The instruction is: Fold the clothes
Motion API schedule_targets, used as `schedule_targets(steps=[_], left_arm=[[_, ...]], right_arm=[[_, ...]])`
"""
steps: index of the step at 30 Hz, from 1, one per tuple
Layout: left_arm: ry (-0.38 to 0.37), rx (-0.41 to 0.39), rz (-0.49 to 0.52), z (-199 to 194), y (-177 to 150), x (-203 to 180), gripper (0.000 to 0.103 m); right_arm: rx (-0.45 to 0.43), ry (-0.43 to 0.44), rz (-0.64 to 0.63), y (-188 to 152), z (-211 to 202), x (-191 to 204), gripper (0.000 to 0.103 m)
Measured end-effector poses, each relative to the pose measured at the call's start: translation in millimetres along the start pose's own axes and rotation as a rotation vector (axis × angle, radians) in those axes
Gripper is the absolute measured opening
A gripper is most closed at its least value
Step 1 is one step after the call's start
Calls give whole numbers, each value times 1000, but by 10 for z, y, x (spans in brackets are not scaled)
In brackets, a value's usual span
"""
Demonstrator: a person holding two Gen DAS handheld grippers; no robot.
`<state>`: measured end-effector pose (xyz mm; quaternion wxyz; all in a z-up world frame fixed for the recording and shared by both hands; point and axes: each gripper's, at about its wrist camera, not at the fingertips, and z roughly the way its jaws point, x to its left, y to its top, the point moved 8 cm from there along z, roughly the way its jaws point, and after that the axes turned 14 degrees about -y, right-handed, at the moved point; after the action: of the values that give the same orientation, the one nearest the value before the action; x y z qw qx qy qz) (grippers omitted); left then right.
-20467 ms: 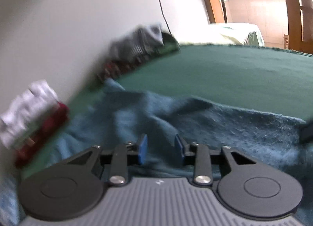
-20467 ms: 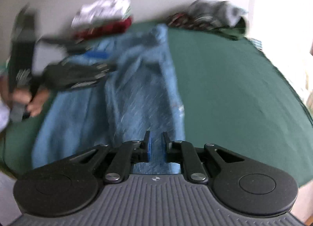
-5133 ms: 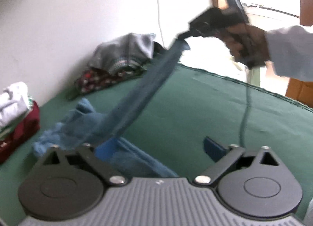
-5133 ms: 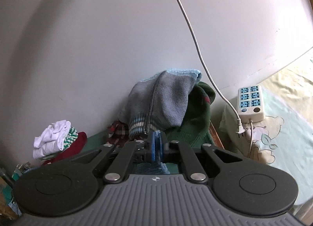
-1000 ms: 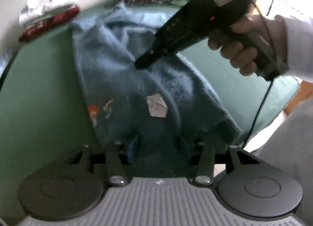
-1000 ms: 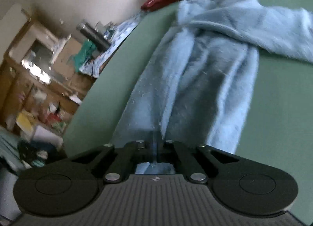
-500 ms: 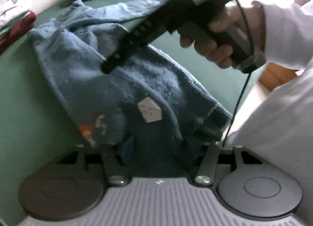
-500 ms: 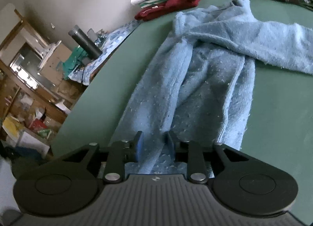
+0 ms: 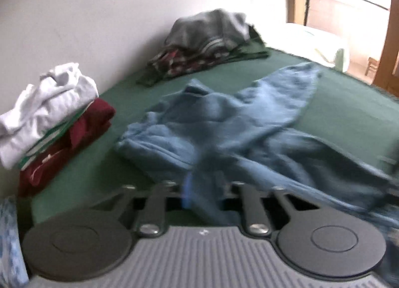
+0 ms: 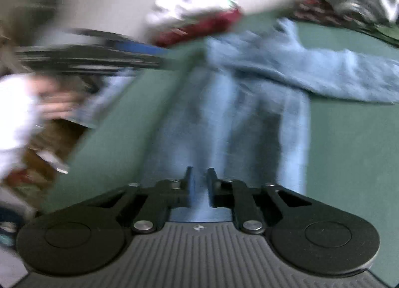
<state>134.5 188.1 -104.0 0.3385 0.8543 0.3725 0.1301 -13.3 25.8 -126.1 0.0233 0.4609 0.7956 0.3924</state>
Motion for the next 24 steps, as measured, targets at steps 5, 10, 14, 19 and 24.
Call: schedule_targets(steps=[5, 10, 14, 19, 24], left_arm=[[33, 53, -34, 589, 4, 657, 2], [141, 36, 11, 800, 56, 973, 4], [201, 26, 121, 851, 17, 960, 3], [217, 40, 135, 763, 18, 939, 9], [132, -59, 83, 349, 107, 764, 21]], right_arm=[[169, 182, -36, -348, 153, 427, 12], [198, 148, 91, -617, 298, 241, 0], [260, 207, 73, -747, 226, 257, 0], [344, 233, 102, -661, 247, 203, 2], [86, 268, 156, 197, 301, 175, 13]])
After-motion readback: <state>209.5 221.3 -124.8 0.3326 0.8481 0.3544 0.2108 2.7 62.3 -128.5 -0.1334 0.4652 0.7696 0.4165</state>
